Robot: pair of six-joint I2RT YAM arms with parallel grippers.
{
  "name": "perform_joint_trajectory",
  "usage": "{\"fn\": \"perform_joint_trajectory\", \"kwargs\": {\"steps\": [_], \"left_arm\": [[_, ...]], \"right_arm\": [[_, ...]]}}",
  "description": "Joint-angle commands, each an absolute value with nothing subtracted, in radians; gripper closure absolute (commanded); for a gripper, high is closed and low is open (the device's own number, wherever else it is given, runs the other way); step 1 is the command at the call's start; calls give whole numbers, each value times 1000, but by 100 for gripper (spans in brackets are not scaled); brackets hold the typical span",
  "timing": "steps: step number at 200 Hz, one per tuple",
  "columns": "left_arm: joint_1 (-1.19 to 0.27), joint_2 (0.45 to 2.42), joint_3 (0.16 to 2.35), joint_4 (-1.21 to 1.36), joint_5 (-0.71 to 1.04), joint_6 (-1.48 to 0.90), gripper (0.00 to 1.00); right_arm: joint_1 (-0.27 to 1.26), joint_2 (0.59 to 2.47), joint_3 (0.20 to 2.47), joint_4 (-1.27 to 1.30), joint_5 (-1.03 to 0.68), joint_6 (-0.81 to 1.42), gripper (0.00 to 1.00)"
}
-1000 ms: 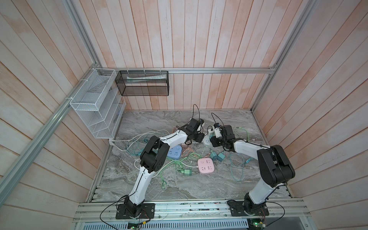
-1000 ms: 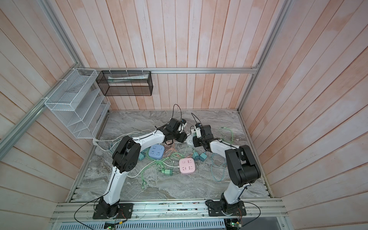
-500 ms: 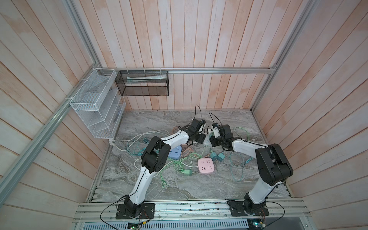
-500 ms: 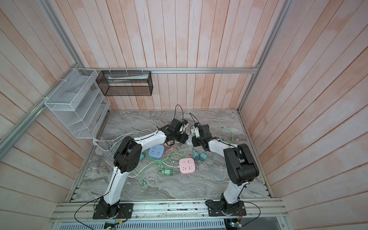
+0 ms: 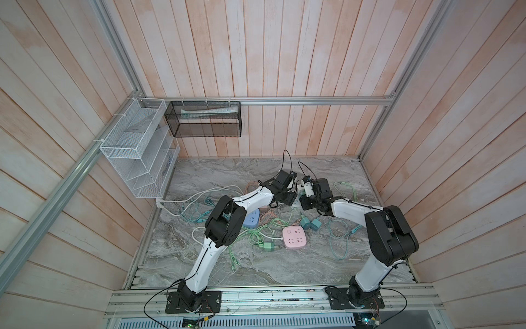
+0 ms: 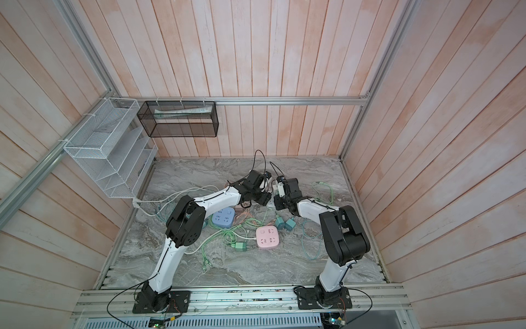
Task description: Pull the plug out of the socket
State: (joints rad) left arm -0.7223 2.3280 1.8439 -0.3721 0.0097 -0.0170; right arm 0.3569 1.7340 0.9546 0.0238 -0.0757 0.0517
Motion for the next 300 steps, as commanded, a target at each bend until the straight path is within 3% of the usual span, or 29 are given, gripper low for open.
{"fn": "perform_joint_trajectory", "kwargs": {"steps": [1,71,118,147,223,300], "left_arm": [[-734,2374,1858,-437,-33,5,23],[-733,2400,1856,-475,-53,-1,27],[-734,2404,1839,-485,-52,-7,29],[-727,2406,1835,-490,-42,-21,29],[-726,2427,1860,-521,-31,-18,29],[-726,2436,1878,-524,-22,-22,29]], "right_arm": [[365,1734,984,-6,-87,49,77],[365,1703,989,5,-92,67,84],[354,1677,995,11,-96,79,96],[342,1661,992,14,-112,86,98],[340,1652,1037,3,-119,91,100],[421,1721,1056,-47,71,16,100]]}}
